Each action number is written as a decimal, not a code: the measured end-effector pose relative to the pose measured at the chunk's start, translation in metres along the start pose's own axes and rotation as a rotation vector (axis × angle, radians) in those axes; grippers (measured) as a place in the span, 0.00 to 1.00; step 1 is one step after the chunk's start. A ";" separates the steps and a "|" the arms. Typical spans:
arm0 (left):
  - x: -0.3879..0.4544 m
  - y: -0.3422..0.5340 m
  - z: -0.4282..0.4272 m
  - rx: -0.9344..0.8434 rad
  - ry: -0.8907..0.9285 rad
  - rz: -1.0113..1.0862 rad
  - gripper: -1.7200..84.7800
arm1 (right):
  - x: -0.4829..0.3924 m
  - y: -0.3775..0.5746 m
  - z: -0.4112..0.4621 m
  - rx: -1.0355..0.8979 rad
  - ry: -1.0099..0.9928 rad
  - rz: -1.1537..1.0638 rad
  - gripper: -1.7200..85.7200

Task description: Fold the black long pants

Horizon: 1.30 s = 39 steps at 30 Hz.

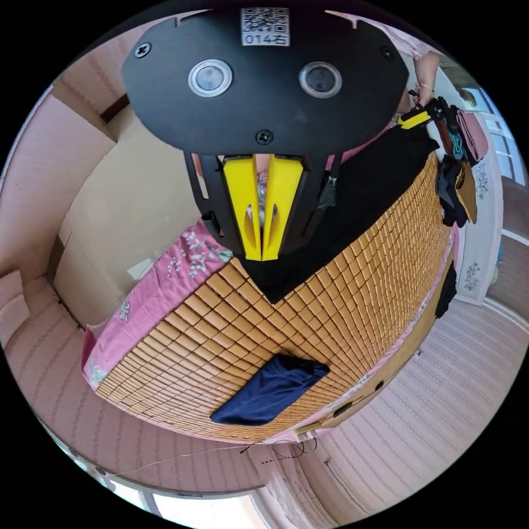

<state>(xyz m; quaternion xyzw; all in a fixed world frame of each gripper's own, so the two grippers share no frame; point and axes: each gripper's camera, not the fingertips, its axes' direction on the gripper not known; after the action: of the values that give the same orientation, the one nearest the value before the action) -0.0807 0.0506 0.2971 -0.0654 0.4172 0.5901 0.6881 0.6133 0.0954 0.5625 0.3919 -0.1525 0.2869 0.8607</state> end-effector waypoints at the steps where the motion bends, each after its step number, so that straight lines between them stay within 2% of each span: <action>1: 0.000 0.002 0.001 0.001 -0.006 -0.002 0.04 | -0.012 -0.004 0.016 -0.098 0.061 -0.035 0.01; 8: -0.003 0.028 -0.016 0.045 -0.024 -0.016 0.04 | -0.099 -0.001 0.037 -0.199 0.421 -0.433 0.01; 11: -0.009 0.043 -0.029 0.082 0.011 -0.035 0.05 | -0.122 0.000 0.031 -0.217 0.466 -0.478 0.01; 13: -0.015 0.056 -0.042 0.124 0.042 -0.053 0.06 | -0.137 0.007 0.016 -0.152 0.455 -0.481 0.01; 19: -0.040 0.122 -0.088 0.238 0.034 -0.130 0.08 | -0.218 0.053 -0.015 -0.037 0.323 -0.638 0.01; 23: -0.095 0.190 -0.117 0.332 -0.041 -0.273 0.11 | -0.301 0.097 -0.010 -0.097 0.107 -0.866 0.01; 26: -0.138 0.243 -0.138 0.428 -0.094 -0.356 0.13 | -0.368 0.125 -0.001 -0.139 0.019 -1.007 0.01; 30: -0.184 0.289 -0.152 0.411 -0.155 -0.484 0.15 | -0.453 0.155 0.008 -0.212 -0.151 -1.148 0.03; 32: -0.201 0.314 -0.161 0.458 -0.143 -0.479 0.16 | -0.524 0.177 0.008 -0.259 -0.295 -1.289 0.08; 35: -0.205 0.341 -0.167 0.533 -0.181 -0.402 0.21 | -0.624 0.211 0.007 -0.293 -0.389 -1.519 0.14; 39: -0.216 0.364 -0.167 0.571 -0.144 -0.375 0.25 | -0.738 0.253 0.017 -0.343 -0.405 -1.711 0.17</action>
<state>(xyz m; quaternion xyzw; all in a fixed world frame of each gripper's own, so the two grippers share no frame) -0.4694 -0.1032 0.4769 0.0959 0.4963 0.3159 0.8029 -0.1249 -0.0602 0.3628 0.2807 0.0020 -0.5545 0.7834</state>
